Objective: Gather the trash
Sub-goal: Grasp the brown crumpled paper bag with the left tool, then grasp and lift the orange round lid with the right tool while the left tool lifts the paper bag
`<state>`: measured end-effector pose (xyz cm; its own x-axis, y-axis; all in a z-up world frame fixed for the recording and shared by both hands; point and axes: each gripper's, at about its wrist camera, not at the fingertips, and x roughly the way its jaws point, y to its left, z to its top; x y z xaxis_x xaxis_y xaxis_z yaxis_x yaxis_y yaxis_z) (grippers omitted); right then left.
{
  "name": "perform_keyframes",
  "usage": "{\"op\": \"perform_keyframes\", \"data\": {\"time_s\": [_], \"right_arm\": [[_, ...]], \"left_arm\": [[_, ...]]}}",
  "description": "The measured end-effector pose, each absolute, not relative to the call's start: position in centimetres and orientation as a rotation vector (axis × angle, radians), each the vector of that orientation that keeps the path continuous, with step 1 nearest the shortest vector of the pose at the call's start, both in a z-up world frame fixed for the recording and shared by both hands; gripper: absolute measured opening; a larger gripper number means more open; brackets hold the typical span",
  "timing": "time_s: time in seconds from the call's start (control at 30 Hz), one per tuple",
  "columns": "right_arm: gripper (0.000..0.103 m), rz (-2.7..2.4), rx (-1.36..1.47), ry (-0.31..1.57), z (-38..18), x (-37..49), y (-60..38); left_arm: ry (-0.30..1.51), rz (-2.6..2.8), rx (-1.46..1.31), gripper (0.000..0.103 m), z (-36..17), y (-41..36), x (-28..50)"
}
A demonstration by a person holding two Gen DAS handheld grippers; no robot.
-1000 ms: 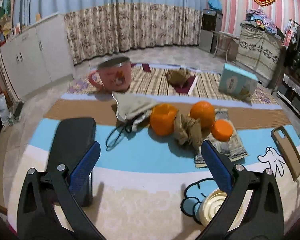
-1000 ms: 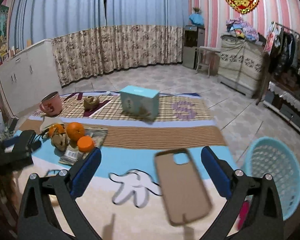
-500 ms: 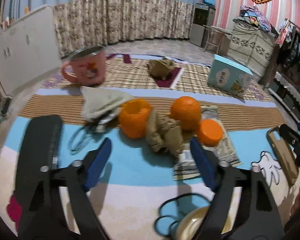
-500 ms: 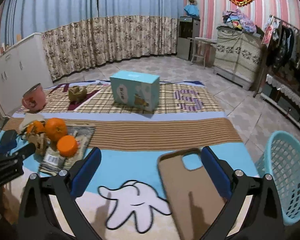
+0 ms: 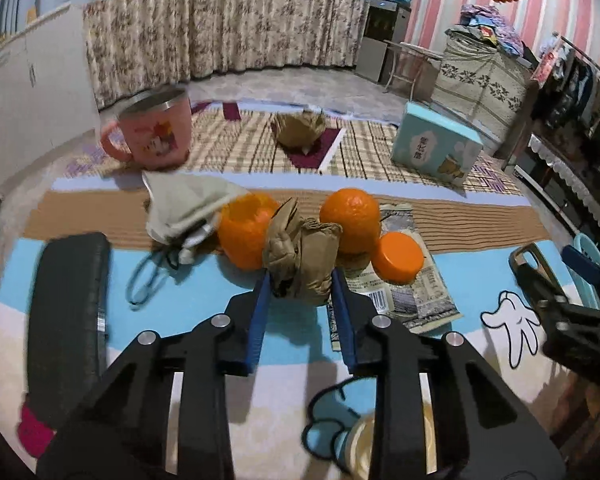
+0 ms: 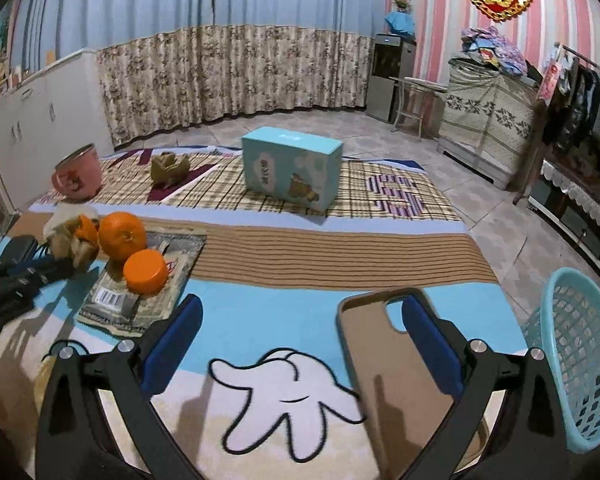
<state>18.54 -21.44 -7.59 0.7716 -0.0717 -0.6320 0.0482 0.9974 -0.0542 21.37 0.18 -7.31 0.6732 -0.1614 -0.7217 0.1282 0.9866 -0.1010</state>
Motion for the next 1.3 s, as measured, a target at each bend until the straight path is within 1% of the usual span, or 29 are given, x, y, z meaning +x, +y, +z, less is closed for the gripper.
{"op": "perform_keyframes", "data": {"time_s": [0.13, 0.23, 0.37, 0.63, 0.67, 0.8, 0.87, 0.9, 0.97, 1.07, 1.3], "right_arm": [[0.098, -0.033, -0.043, 0.694, -7.7, 18.6, -20.4], [0.098, 0.002, -0.023, 0.700, -7.7, 18.8, -19.7], [0.097, 0.042, -0.077, 0.712, -8.0, 19.7, -17.4], [0.096, 0.106, -0.127, 0.765, -9.0, 22.6, -13.7], [0.094, 0.107, -0.130, 0.772, -9.1, 22.9, -13.5], [0.081, 0.126, -0.125, 0.812, -9.7, 24.2, -12.6], [0.068, 0.138, -0.124, 0.834, -10.0, 24.8, -12.3], [0.059, 0.148, -0.123, 0.841, -10.1, 25.0, -12.1], [0.048, 0.177, -0.117, 0.853, -10.3, 25.1, -11.9], [0.039, 0.198, -0.107, 0.849, -10.3, 24.9, -12.0], [0.039, 0.157, -0.063, 0.770, -7.4, 22.7, -14.7]], "left_arm": [[0.795, -0.135, -0.036, 0.027, -6.3, 1.3, 20.5], [0.776, -0.096, -0.026, 0.027, -5.8, 2.6, 20.6], [0.749, -0.052, -0.038, 0.027, -5.3, 4.7, 20.8], [0.757, -0.018, -0.102, 0.027, -5.9, 8.0, 21.9], [0.758, -0.010, -0.098, 0.027, -6.0, 8.2, 22.0], [0.767, 0.003, -0.120, 0.027, -6.4, 9.0, 22.4], [0.768, 0.005, -0.125, 0.027, -6.4, 9.2, 22.5], [0.766, 0.006, -0.127, 0.027, -6.4, 9.3, 22.6], [0.764, 0.007, -0.130, 0.027, -6.4, 9.4, 22.6], [0.764, 0.010, -0.142, 0.027, -6.5, 9.5, 22.6], [0.750, -0.002, -0.103, 0.027, -6.1, 8.6, 22.3]]}}
